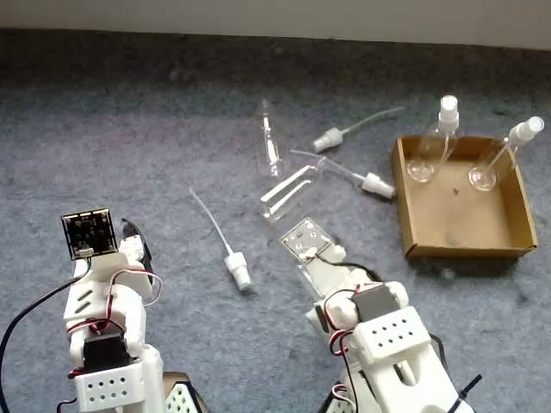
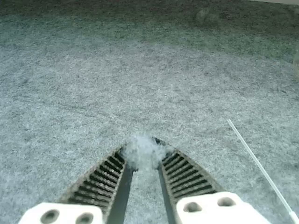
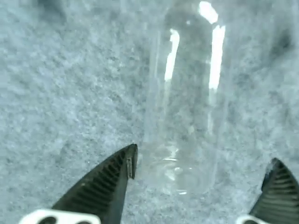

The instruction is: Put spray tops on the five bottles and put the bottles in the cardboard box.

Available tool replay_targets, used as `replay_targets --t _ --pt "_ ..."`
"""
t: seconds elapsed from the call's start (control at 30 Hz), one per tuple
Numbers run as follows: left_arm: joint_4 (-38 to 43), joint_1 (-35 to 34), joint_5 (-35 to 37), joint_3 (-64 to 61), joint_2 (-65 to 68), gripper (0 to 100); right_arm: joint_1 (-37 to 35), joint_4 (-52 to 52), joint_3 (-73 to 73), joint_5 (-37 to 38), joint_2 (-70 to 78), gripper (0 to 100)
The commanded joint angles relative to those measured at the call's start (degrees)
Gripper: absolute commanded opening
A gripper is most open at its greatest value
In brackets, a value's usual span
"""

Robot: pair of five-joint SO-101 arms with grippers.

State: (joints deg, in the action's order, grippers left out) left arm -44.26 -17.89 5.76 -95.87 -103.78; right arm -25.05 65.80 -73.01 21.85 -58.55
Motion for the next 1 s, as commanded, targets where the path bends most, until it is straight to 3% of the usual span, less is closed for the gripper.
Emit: replay_targets --t 0.0,0.27,0.37,0.57,0.83,0.97 --pt "1.3 1.1 -0.2 -1.2 -0.7 1 -0.6 1.2 6.5 0.0 -3.9 37.5" --pt "1.3 1.1 -0.2 -1.2 -0.7 1 -0.6 11.6 25.0 -0.1 8.9 37.5" --pt "1.2 1.1 -0.2 -1.2 -0.7 1 -0.6 12.0 30.0 -0.2 15.7 37.5" --pt "1.2 1.1 -0.2 -1.2 -0.7 1 -0.7 11.8 36.3 -7.6 28.4 37.5" --pt "1.2 1.1 -0.2 -1.2 -0.7 1 -7.4 11.7 44.7 -7.7 45.2 37.5" --pt "1.1 1.2 -6.0 -1.2 -0.7 1 -8.1 11.9 50.1 -7.6 53.4 37.5"
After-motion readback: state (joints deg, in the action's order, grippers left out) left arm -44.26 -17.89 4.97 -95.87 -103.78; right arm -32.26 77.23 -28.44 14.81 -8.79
